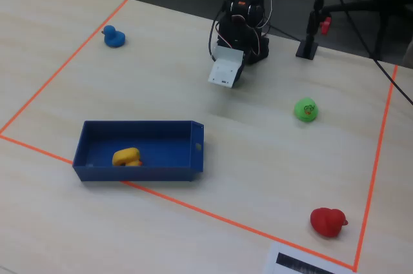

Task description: Grasp yellow duck and put it into box.

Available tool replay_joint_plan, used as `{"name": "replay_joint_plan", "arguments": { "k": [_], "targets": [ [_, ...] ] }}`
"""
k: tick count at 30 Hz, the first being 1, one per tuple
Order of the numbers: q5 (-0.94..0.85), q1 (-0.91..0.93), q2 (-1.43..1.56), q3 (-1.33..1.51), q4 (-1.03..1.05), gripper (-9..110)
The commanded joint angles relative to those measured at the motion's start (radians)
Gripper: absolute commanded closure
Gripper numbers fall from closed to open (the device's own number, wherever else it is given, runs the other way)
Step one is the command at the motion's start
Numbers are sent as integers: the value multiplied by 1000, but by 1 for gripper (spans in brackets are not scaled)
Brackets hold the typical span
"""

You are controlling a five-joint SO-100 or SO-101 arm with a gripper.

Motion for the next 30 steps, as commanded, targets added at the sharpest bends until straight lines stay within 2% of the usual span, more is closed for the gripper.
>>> {"name": "replay_joint_plan", "arguments": {
  "k": [1, 9, 12, 30],
  "targets": [
    [-5, 6, 20, 6, 71, 101],
    [0, 25, 127, 6, 123, 101],
    [5, 40, 127, 6, 123, 98],
    [5, 41, 127, 6, 123, 98]
  ]
}}
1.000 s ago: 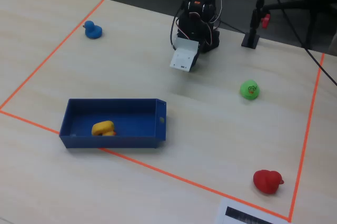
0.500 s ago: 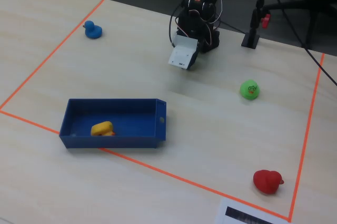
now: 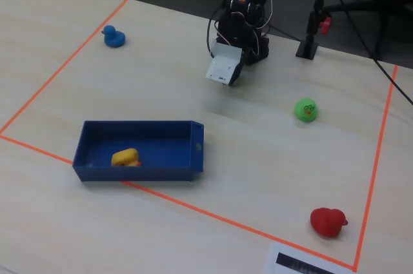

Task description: Grasp yellow duck and put it into box.

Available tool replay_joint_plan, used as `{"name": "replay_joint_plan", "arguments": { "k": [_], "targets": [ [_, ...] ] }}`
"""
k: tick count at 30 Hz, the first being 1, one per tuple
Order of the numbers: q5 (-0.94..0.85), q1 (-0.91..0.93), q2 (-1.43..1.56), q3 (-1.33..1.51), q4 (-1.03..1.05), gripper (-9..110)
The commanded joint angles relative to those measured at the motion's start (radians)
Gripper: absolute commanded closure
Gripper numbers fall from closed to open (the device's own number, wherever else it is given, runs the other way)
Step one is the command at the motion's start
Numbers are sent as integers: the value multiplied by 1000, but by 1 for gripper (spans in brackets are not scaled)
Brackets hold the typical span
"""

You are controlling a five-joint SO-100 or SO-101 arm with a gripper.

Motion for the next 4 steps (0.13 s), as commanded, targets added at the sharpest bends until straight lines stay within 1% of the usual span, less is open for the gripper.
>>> {"name": "replay_joint_plan", "arguments": {
  "k": [1, 4],
  "targets": [
    [6, 3, 2, 2, 18, 98],
    [6, 3, 2, 2, 18, 98]
  ]
}}
